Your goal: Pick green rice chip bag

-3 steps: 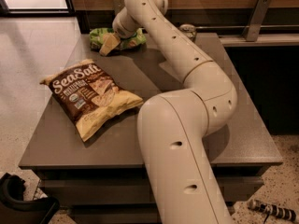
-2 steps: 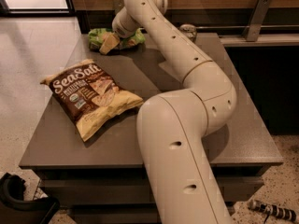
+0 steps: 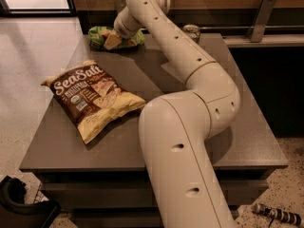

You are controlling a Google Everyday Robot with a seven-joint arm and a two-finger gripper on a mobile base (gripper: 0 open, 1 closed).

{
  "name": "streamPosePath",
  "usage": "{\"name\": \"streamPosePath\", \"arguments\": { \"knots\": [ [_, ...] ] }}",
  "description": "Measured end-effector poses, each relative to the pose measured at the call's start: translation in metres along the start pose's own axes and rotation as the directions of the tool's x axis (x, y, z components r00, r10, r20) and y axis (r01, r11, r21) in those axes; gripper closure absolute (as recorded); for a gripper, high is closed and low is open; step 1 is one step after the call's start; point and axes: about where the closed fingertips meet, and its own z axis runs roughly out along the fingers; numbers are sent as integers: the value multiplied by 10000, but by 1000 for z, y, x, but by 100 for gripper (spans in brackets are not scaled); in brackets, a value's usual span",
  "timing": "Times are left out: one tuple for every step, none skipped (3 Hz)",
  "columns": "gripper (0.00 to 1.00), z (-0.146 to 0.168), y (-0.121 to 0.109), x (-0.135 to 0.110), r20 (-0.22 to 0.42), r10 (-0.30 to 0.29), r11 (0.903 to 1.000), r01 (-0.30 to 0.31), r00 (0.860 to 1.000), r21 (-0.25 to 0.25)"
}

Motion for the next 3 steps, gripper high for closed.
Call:
{"name": "streamPosePath", "arguments": {
  "knots": [
    [100, 0, 0, 0, -1, 0, 10000, 0, 10000, -1],
    [100, 0, 0, 0, -2, -1, 10000, 1, 10000, 0],
    [100, 0, 0, 0, -3, -1, 10000, 1, 10000, 0]
  ]
}}
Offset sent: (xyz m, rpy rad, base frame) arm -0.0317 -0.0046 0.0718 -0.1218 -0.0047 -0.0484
